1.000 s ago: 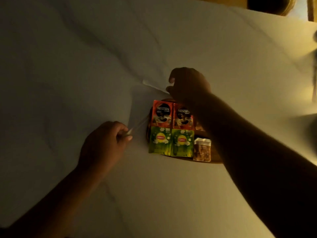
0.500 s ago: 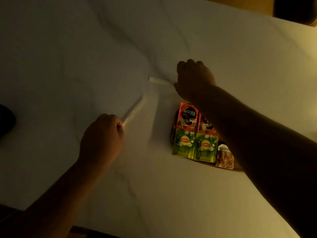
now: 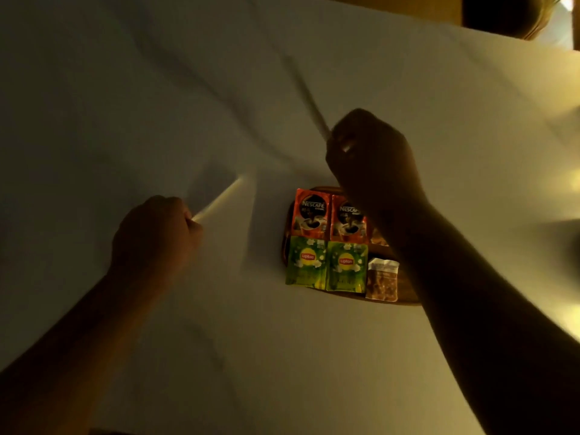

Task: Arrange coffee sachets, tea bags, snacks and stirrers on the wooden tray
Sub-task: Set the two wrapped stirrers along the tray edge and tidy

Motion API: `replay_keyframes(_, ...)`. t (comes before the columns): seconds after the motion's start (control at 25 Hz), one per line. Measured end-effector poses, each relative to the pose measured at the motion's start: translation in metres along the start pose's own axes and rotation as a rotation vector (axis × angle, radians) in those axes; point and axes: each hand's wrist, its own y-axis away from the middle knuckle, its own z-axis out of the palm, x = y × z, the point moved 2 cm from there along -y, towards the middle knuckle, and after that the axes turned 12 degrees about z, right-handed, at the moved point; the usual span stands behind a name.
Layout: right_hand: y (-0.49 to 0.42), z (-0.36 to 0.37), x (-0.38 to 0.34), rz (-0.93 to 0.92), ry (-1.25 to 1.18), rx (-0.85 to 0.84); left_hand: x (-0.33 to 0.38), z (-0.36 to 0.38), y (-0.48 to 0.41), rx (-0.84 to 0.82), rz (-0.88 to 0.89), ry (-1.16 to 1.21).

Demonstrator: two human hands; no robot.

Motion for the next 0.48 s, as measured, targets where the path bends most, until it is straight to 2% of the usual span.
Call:
replay_keyframes(0.16,0.070,-0.045,0.080,0.358,-0.209,-0.080,0.009,0.001,-0.001,-0.002,-0.015,-0.040)
replay_keyframes(0.28,0.108,-0.058,0.136,0.602,-0.293,-0.156,0.010,0.003,-0.006,-0.084,-0.051,-0.042)
replay_keyframes(0.4,0.127,-0.065,0.167,0.670,-0.333,-0.207,0.016,0.002,-0.018,-0.175,-0.104,-0.056)
replay_keyframes(0.48,0.130,-0.067,0.176,0.670,-0.340,-0.214,0.025,0.001,-0.018,-0.168,-0.163,0.018)
